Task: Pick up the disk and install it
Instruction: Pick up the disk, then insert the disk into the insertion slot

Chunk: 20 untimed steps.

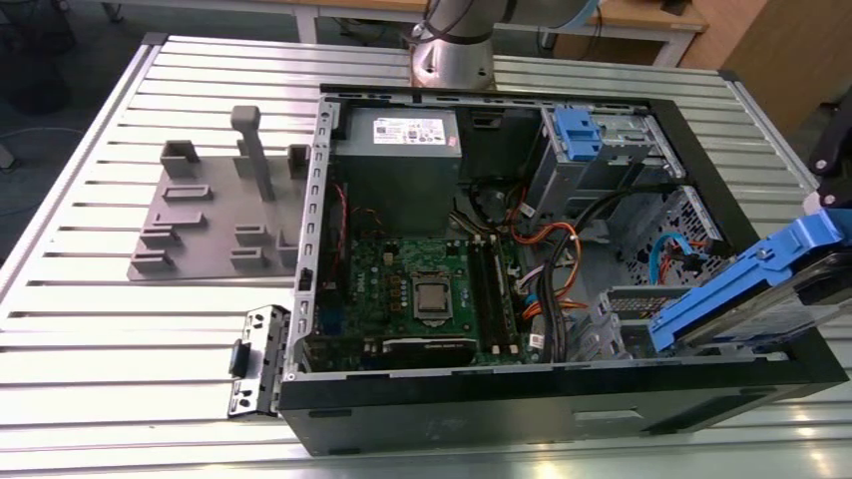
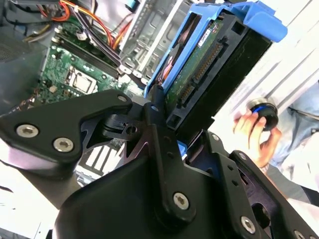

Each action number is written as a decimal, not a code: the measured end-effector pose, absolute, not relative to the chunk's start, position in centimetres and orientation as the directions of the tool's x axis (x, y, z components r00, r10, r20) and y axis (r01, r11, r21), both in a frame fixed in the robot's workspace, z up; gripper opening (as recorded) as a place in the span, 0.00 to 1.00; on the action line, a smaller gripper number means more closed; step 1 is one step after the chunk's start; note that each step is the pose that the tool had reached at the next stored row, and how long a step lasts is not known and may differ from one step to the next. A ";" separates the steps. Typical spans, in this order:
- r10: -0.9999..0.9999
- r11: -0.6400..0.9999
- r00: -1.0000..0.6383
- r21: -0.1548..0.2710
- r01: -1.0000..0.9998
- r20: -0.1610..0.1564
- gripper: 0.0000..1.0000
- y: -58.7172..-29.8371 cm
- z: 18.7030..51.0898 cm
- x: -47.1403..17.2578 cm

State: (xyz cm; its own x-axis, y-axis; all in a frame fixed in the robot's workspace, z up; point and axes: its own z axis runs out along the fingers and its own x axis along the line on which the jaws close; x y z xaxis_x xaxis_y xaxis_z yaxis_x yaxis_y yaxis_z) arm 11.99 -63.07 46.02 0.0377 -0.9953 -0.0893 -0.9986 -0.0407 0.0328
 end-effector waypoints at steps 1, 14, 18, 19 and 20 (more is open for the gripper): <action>-0.995 -0.041 0.037 0.033 -0.999 -0.094 0.36 -63.0 46.0 12.0; -0.995 -0.041 0.038 0.033 -0.999 -0.096 0.36 -61.7 45.8 12.0; -0.995 -0.041 0.037 0.033 -0.999 -0.096 0.36 -61.7 45.7 12.0; -0.995 -0.041 0.037 0.033 -0.999 -0.096 0.36 -61.7 45.6 12.0; -0.995 -0.041 0.037 0.033 -0.999 -0.096 0.36 -61.7 45.6 12.0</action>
